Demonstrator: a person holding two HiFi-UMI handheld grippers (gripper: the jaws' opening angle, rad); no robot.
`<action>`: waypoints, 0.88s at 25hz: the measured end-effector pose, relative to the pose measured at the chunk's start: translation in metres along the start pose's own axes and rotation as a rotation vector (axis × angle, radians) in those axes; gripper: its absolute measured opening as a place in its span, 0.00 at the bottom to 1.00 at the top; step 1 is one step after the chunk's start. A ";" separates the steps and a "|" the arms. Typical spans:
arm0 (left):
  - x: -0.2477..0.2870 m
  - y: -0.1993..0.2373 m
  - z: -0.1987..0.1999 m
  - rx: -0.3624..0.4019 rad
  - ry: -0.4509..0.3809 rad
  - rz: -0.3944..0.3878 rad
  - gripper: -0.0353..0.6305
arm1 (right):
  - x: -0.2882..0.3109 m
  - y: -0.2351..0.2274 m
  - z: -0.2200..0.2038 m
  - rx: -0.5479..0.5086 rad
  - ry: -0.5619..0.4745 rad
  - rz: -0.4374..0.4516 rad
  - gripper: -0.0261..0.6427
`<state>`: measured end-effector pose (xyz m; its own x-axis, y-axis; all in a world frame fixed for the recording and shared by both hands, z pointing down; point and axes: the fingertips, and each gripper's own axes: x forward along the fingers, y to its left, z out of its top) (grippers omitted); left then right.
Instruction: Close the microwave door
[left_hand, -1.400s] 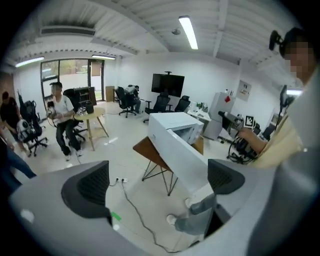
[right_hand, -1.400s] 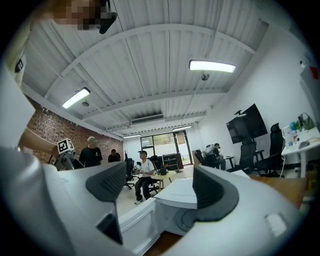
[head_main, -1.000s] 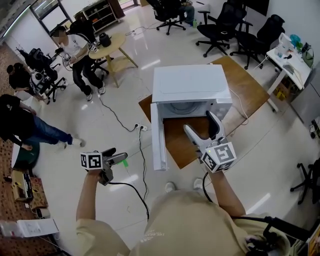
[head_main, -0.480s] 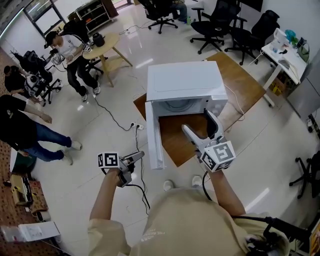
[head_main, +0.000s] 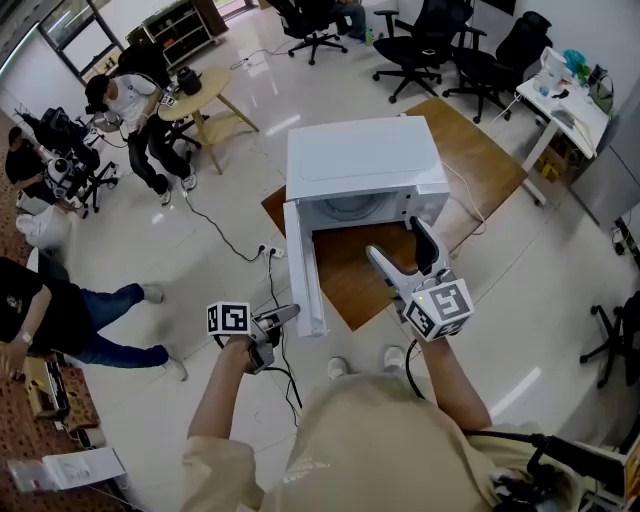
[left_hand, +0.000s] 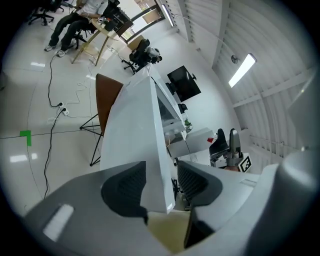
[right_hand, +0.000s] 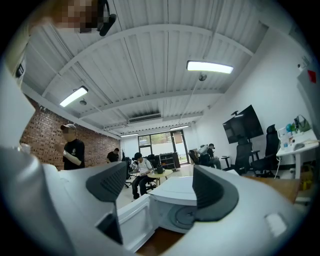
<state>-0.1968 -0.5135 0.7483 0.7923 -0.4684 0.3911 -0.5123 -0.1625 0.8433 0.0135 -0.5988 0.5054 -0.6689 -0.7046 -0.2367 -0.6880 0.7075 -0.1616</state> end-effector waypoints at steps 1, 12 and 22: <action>0.004 0.002 -0.003 0.007 0.011 0.007 0.35 | -0.001 0.000 -0.002 0.000 0.000 0.000 0.64; 0.056 -0.006 -0.013 -0.082 -0.023 0.030 0.25 | -0.008 -0.005 -0.008 -0.002 0.003 -0.029 0.64; 0.128 -0.031 -0.001 -0.163 -0.138 -0.016 0.25 | -0.020 -0.024 -0.009 0.007 0.003 -0.064 0.64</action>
<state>-0.0787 -0.5675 0.7725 0.7413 -0.5830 0.3326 -0.4309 -0.0334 0.9018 0.0407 -0.6017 0.5223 -0.6247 -0.7485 -0.2225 -0.7275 0.6614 -0.1826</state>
